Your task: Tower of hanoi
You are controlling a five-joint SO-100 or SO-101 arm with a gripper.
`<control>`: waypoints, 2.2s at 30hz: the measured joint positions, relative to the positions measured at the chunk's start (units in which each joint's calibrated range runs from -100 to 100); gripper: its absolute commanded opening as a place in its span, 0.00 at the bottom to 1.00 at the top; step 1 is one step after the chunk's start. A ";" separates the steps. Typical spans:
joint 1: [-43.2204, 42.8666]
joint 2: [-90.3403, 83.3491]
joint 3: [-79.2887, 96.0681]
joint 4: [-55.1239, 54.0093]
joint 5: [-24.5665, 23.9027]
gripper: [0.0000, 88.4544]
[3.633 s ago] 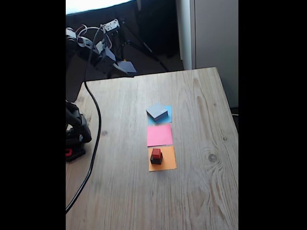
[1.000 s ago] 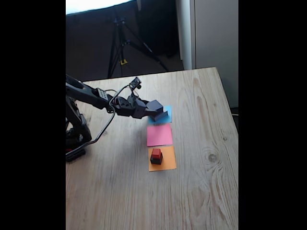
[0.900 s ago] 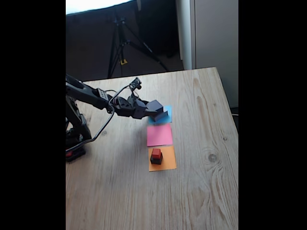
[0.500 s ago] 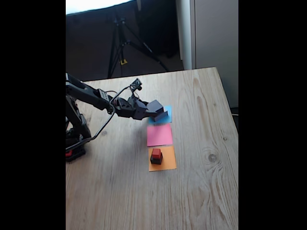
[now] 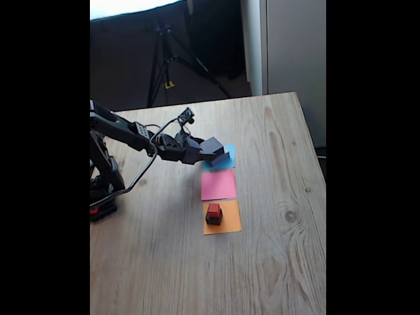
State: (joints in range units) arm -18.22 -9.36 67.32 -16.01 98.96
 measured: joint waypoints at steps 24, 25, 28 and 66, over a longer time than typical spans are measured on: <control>-2.07 -17.44 -10.78 21.06 -11.46 0.02; -2.27 -19.15 -12.17 25.14 -11.63 0.01; -2.99 -23.00 -18.51 38.91 -14.58 0.00; 37.17 -31.72 -87.01 111.93 -3.30 0.00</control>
State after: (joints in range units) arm 18.95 -41.09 -19.69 95.92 95.66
